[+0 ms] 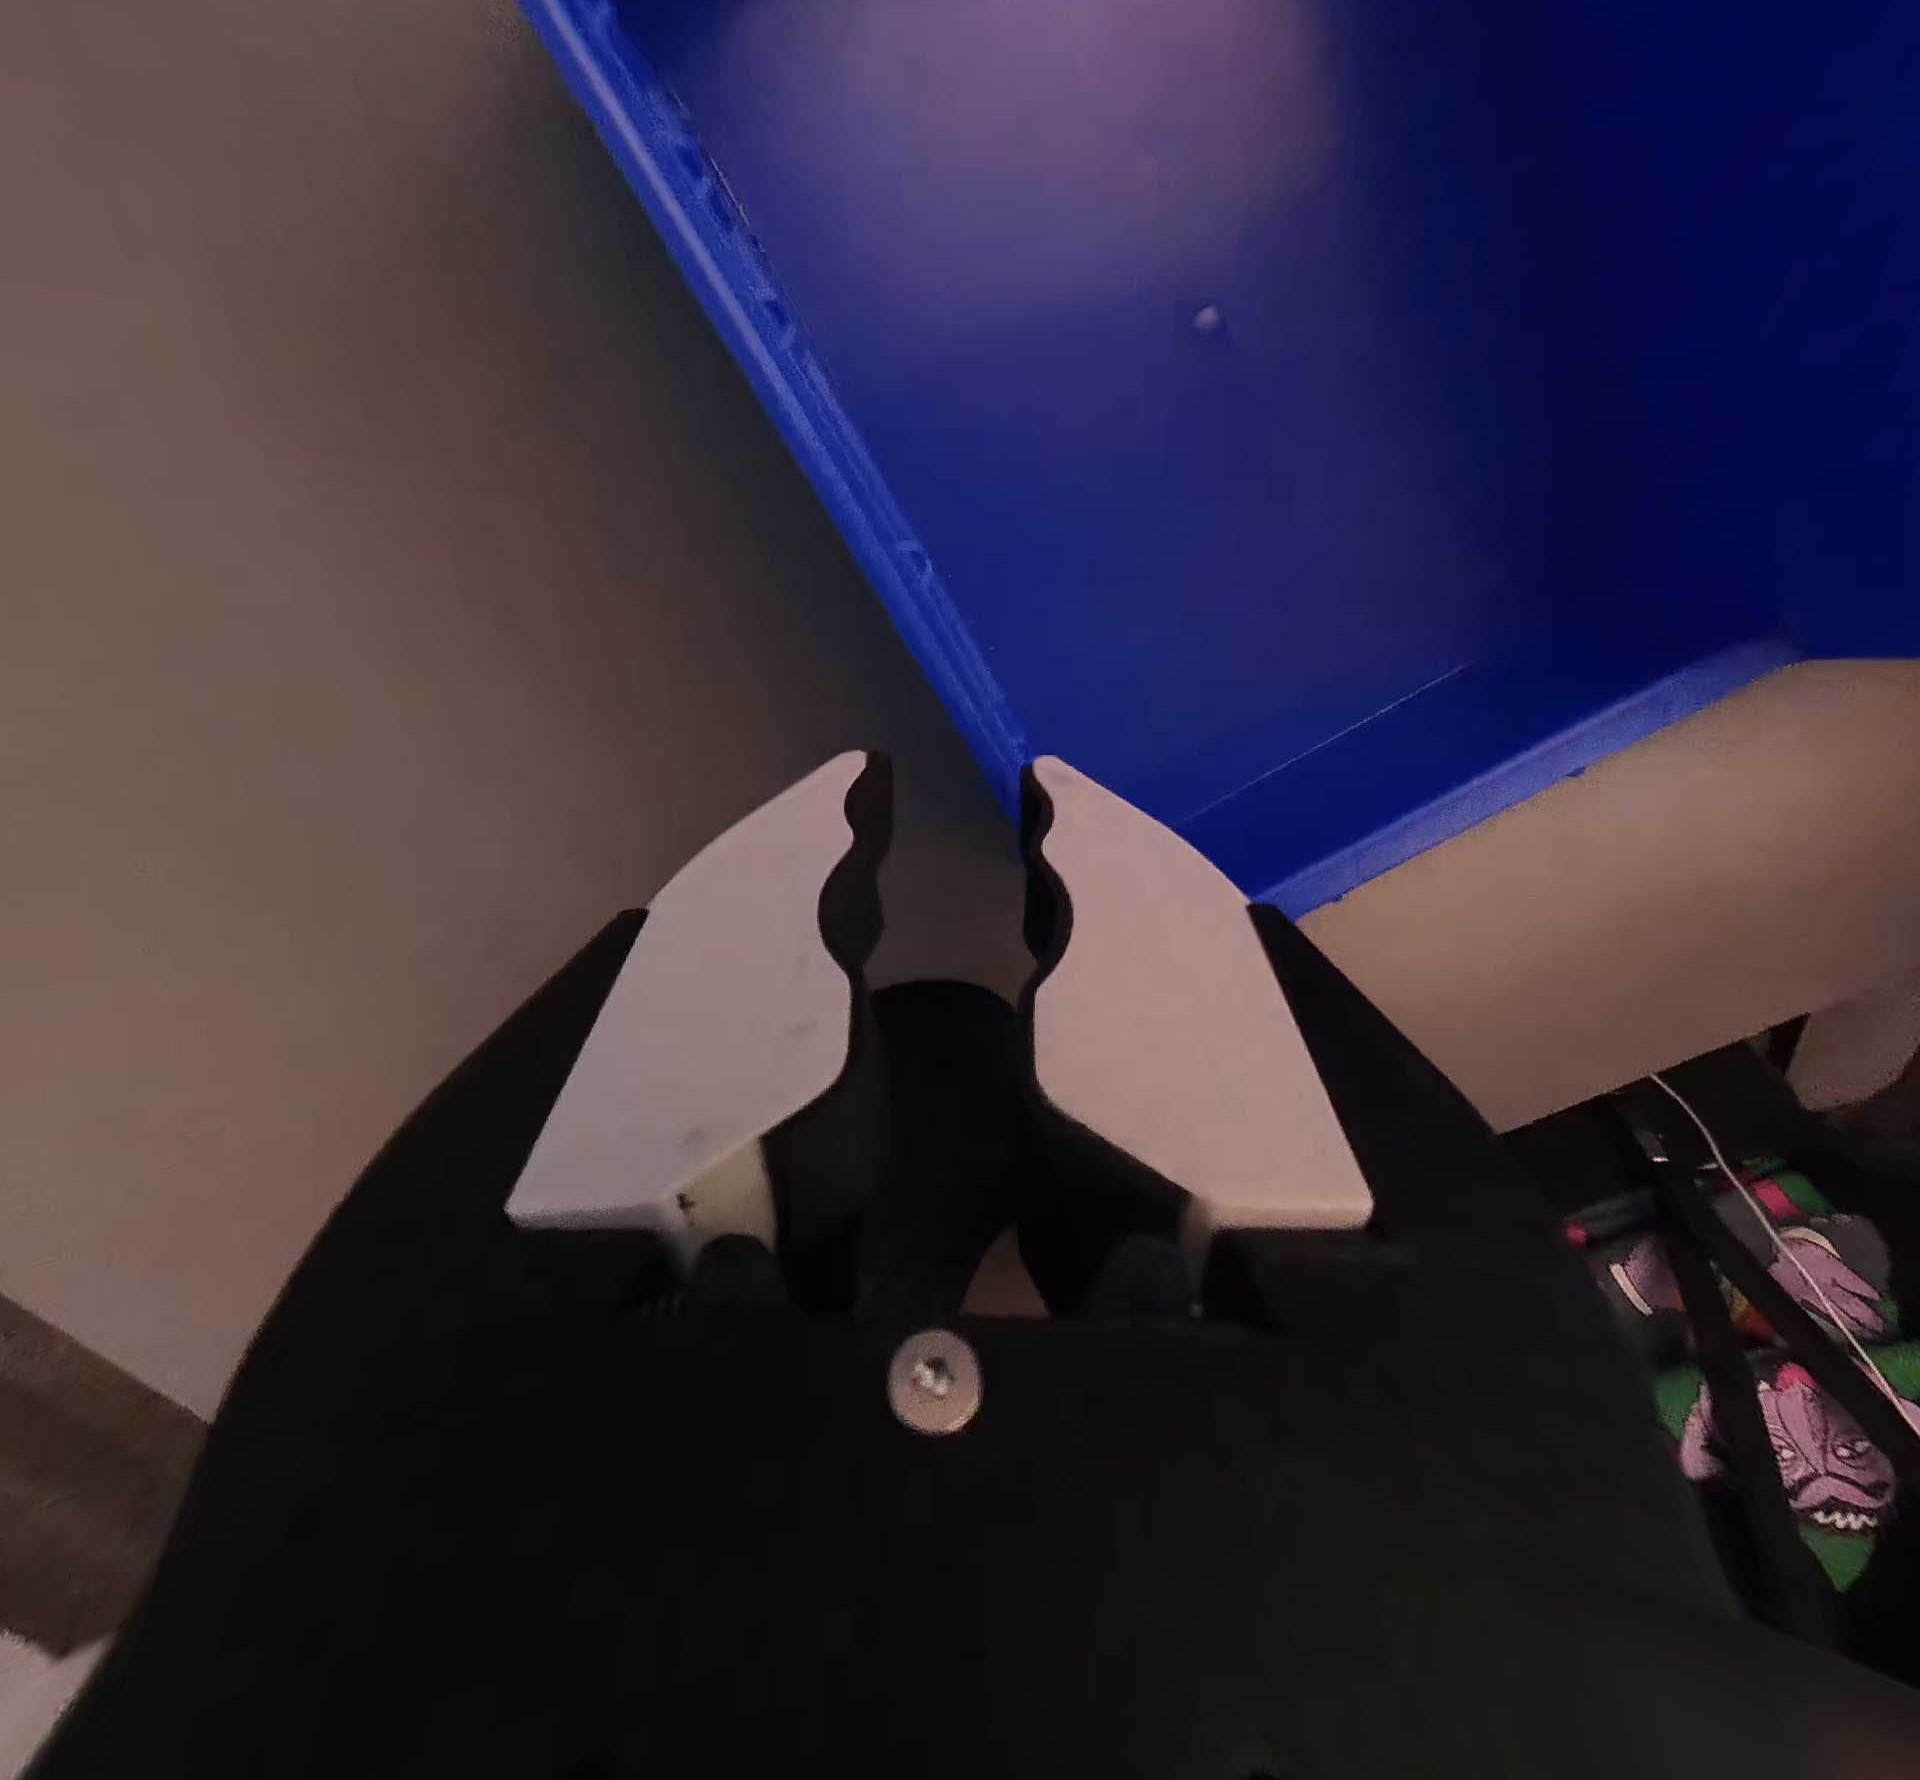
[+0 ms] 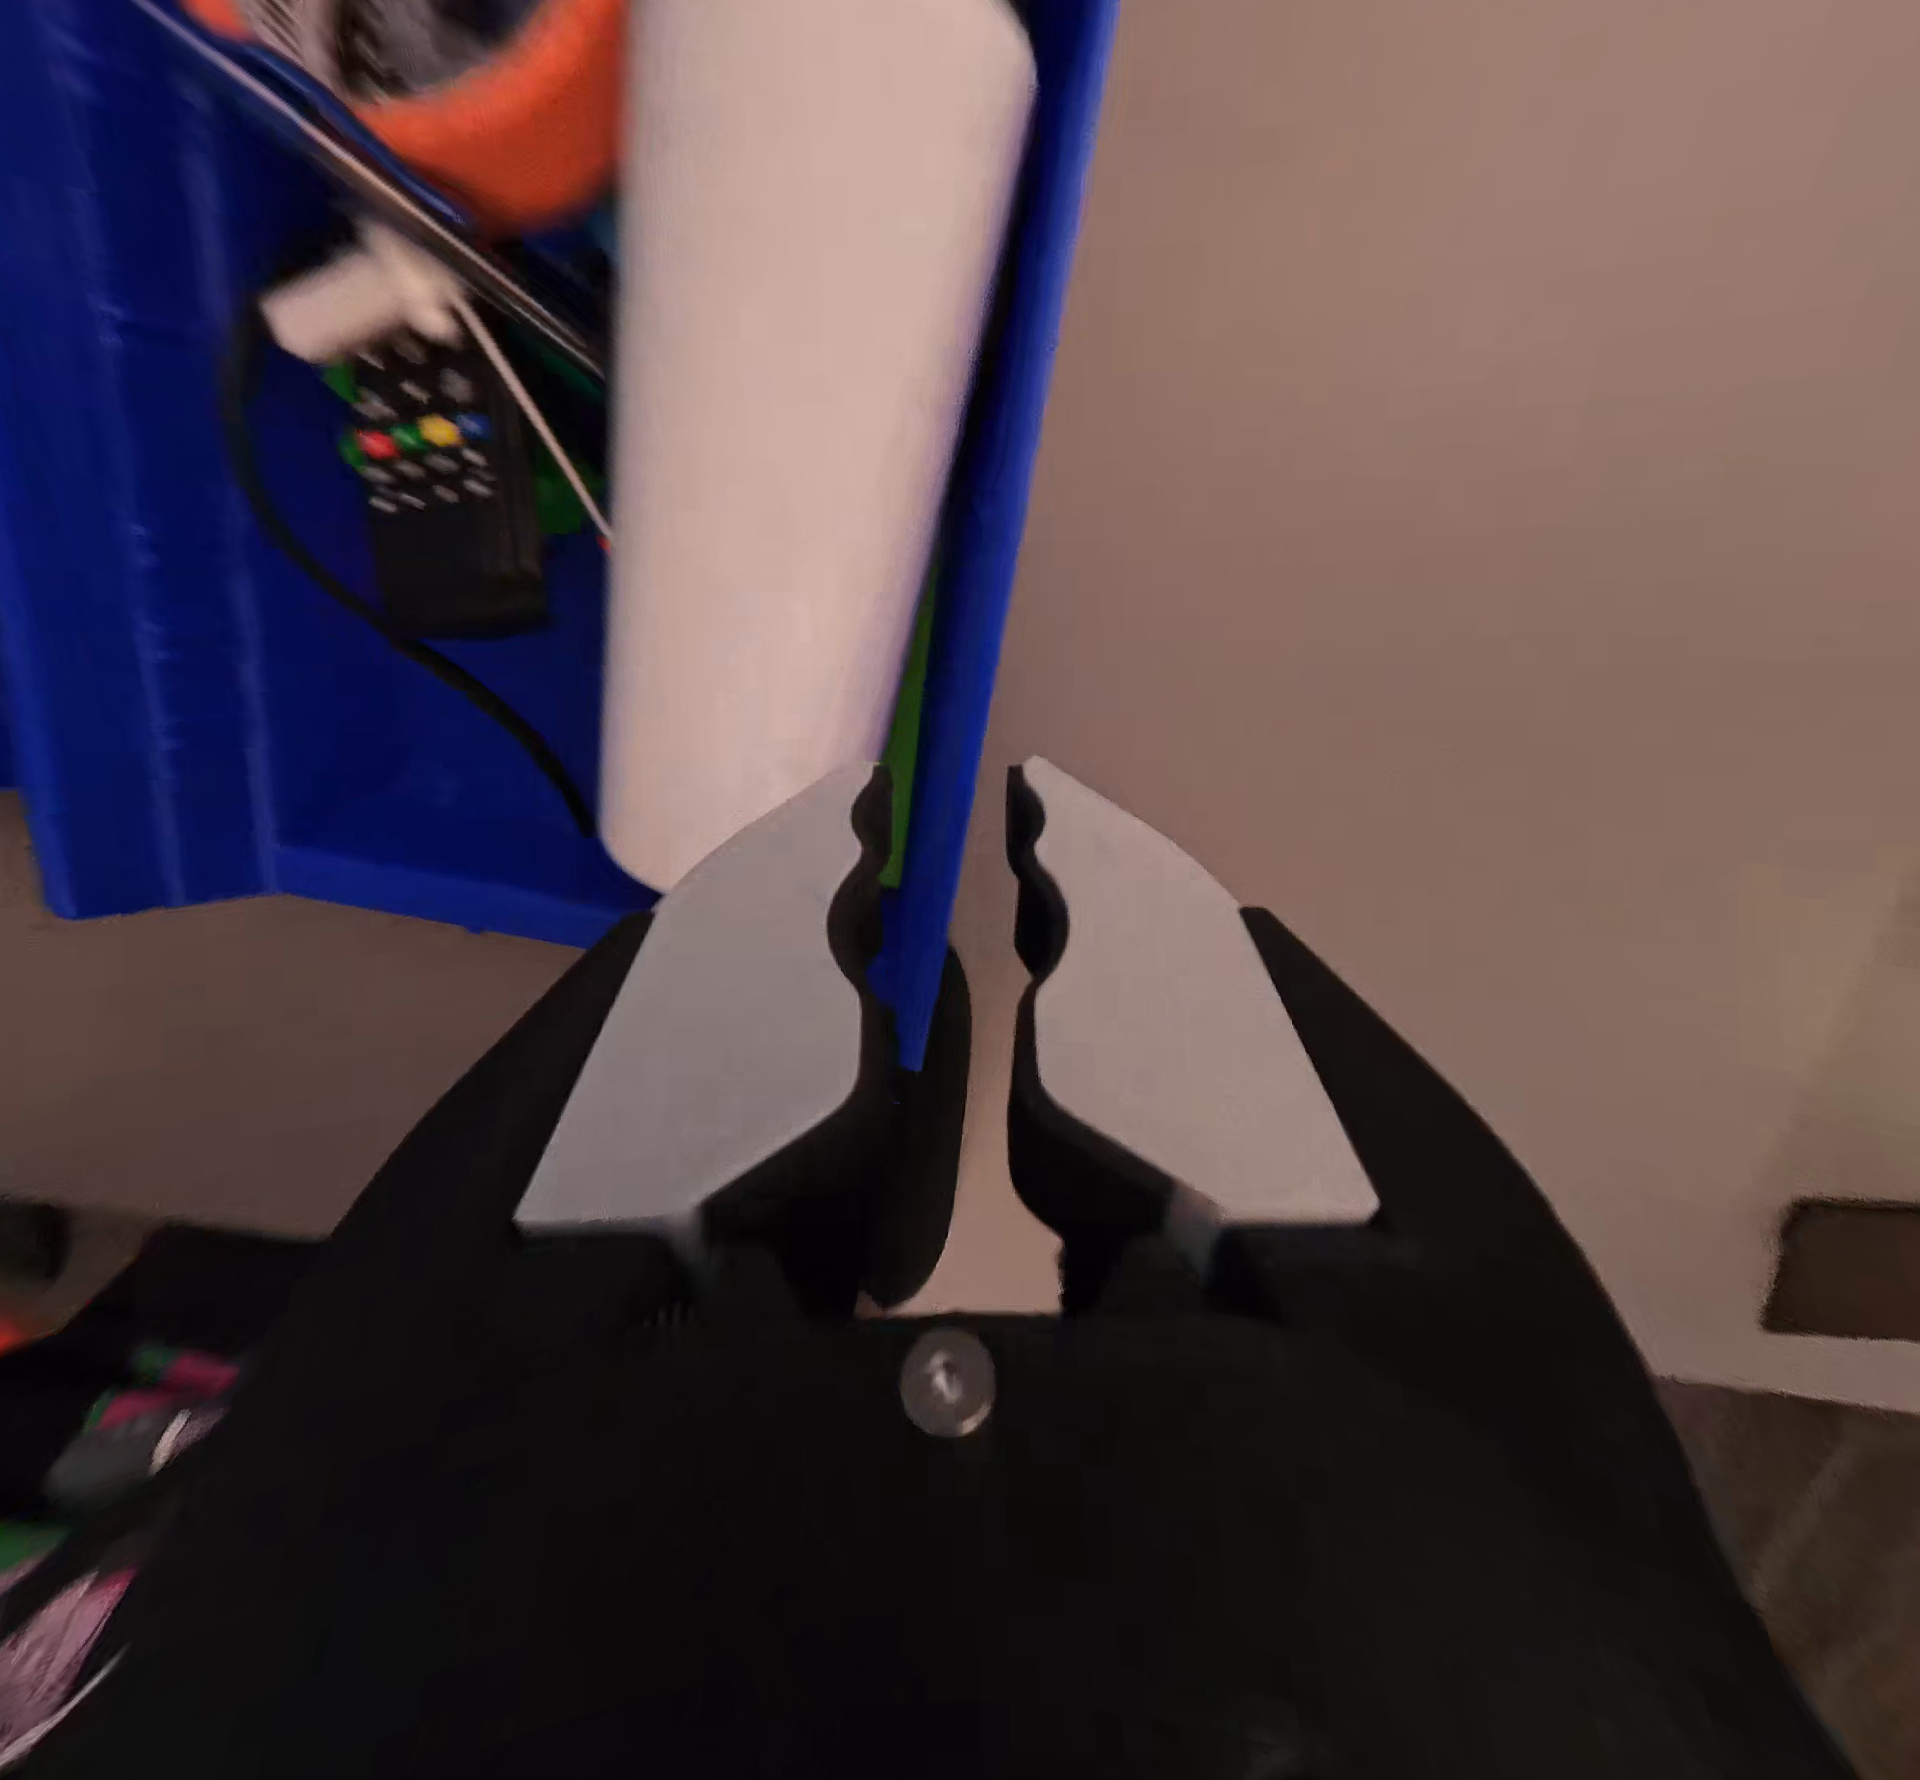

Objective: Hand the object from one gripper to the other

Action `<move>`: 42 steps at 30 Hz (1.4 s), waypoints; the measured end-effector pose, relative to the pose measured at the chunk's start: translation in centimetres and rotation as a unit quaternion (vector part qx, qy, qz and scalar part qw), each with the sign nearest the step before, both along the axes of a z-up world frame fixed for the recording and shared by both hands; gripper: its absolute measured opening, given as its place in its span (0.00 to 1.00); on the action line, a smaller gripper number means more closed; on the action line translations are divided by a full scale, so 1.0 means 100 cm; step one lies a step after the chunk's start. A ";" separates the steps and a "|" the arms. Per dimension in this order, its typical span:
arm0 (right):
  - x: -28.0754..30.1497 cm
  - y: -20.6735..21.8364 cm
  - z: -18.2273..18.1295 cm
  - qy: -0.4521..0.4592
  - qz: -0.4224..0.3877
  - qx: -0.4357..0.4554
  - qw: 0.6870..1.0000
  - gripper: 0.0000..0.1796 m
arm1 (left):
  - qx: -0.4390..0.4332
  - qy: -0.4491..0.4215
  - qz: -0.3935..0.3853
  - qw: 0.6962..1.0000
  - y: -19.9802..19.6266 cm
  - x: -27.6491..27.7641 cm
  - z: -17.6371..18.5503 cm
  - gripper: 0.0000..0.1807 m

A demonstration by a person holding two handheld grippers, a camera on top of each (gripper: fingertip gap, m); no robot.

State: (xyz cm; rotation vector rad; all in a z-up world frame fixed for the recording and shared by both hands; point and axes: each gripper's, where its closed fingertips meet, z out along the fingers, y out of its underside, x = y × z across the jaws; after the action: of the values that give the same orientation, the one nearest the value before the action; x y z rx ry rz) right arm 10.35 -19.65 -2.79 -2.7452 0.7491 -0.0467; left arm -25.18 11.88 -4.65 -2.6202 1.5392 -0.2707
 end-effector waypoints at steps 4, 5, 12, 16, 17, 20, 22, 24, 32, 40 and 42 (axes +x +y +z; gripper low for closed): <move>-0.050 0.052 0.078 -0.167 0.106 0.145 0.969 0.13 | 0.044 -0.064 -0.010 0.997 0.000 0.001 0.033 0.12; -0.072 0.069 0.091 -0.202 0.149 0.178 0.951 0.15 | 0.059 -0.082 -0.013 0.995 0.000 0.003 0.041 0.12; -0.207 0.198 0.058 -0.121 0.343 0.285 0.887 0.18 | 0.148 -0.217 -0.019 0.965 0.004 0.025 0.095 0.05; -0.168 0.244 0.001 -0.101 0.283 0.161 0.940 0.27 | 0.167 -0.245 -0.033 0.954 0.000 0.035 0.106 0.05; -0.162 0.248 -0.012 -0.079 0.266 0.131 0.952 0.29 | 0.169 -0.245 -0.038 0.954 -0.001 0.036 0.107 0.05; -0.161 0.258 -0.039 0.014 0.227 0.080 0.971 0.29 | 0.167 -0.242 -0.056 0.954 -0.008 0.038 0.106 0.06; -0.166 0.261 -0.054 0.076 0.197 0.052 0.976 0.25 | 0.164 -0.246 -0.065 0.953 -0.011 0.039 0.107 0.06; -0.174 0.261 -0.068 0.143 0.168 0.018 0.975 0.23 | 0.160 -0.251 -0.071 0.952 -0.014 0.041 0.108 0.06; -0.154 0.268 -0.079 0.081 0.168 -0.069 0.980 0.04 | 0.173 -0.277 -0.081 0.942 -0.017 0.040 0.121 0.05; -0.172 0.314 0.012 -0.090 0.262 0.003 0.961 0.04 | 0.282 -0.428 -0.032 0.858 -0.012 0.025 0.199 0.07; -0.171 0.322 0.048 -0.165 0.287 0.028 0.943 0.04 | 0.313 -0.474 0.003 0.823 -0.011 0.012 0.220 0.08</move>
State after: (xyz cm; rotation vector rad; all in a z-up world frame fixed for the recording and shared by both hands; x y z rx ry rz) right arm -6.74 12.51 2.05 -2.6859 -0.1453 -0.3413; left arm -23.99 10.75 17.38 -1.5463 0.9934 -0.7633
